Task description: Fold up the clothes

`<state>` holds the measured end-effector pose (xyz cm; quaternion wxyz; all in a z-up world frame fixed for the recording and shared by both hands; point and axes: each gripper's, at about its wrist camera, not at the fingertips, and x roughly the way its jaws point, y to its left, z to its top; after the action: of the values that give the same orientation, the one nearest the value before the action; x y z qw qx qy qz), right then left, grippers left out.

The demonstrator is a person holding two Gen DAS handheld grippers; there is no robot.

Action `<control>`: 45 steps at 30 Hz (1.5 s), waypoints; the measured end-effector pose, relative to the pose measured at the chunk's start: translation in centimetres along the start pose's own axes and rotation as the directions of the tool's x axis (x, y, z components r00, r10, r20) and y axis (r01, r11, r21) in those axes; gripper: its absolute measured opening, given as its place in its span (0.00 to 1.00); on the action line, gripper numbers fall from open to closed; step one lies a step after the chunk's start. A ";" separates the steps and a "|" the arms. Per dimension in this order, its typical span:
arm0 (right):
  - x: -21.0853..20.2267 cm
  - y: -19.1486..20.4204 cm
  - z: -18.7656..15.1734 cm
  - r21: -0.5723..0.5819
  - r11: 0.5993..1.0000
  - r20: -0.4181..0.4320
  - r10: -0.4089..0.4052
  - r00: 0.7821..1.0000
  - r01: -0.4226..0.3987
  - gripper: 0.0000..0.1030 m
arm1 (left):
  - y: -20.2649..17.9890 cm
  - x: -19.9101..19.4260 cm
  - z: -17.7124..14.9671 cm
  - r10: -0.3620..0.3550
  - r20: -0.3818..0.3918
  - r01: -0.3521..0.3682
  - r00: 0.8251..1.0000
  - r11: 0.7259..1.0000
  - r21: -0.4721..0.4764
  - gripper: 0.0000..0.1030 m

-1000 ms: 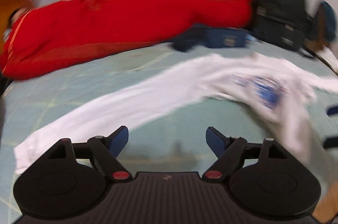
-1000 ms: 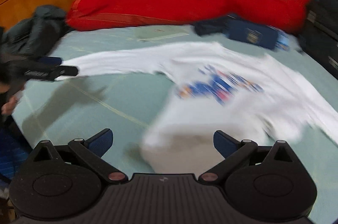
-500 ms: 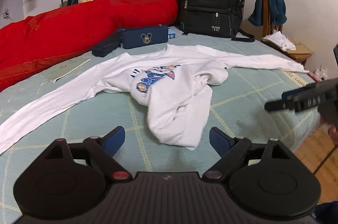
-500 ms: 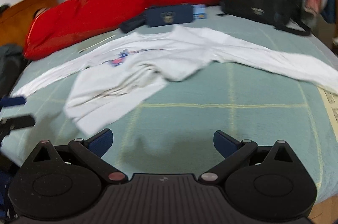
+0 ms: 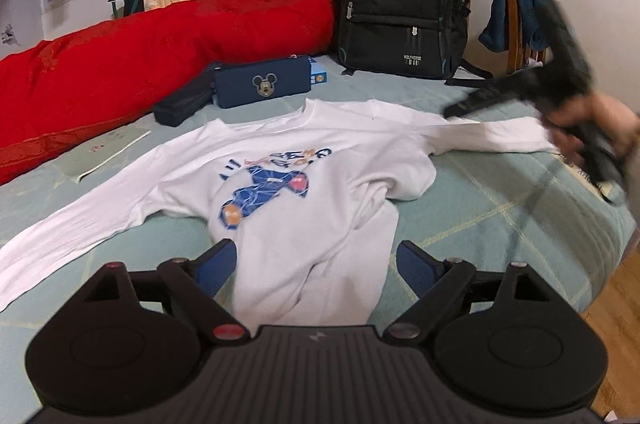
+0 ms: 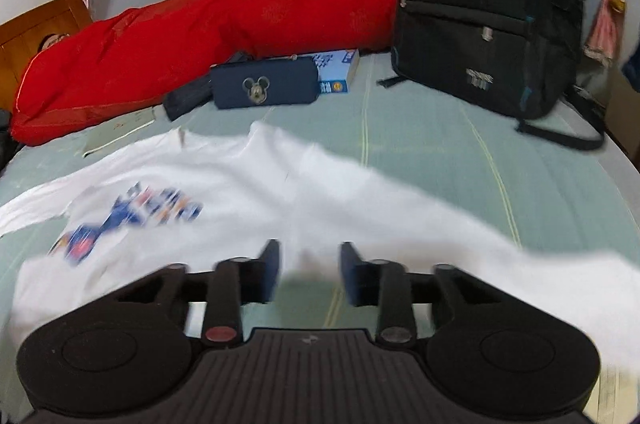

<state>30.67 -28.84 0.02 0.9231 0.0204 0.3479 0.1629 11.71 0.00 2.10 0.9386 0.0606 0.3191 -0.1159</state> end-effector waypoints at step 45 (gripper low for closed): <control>16.2 -1.5 7.4 -0.272 0.961 -0.099 -0.086 0.991 0.056 0.08 | 0.7 3.3 0.8 -0.056 -0.013 0.056 0.998 0.998 -0.005 0.85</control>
<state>47.30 -24.61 -4.88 0.9021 -0.1263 0.3733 0.1760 14.86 -0.05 0.74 0.9331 0.0504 0.3269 -0.1410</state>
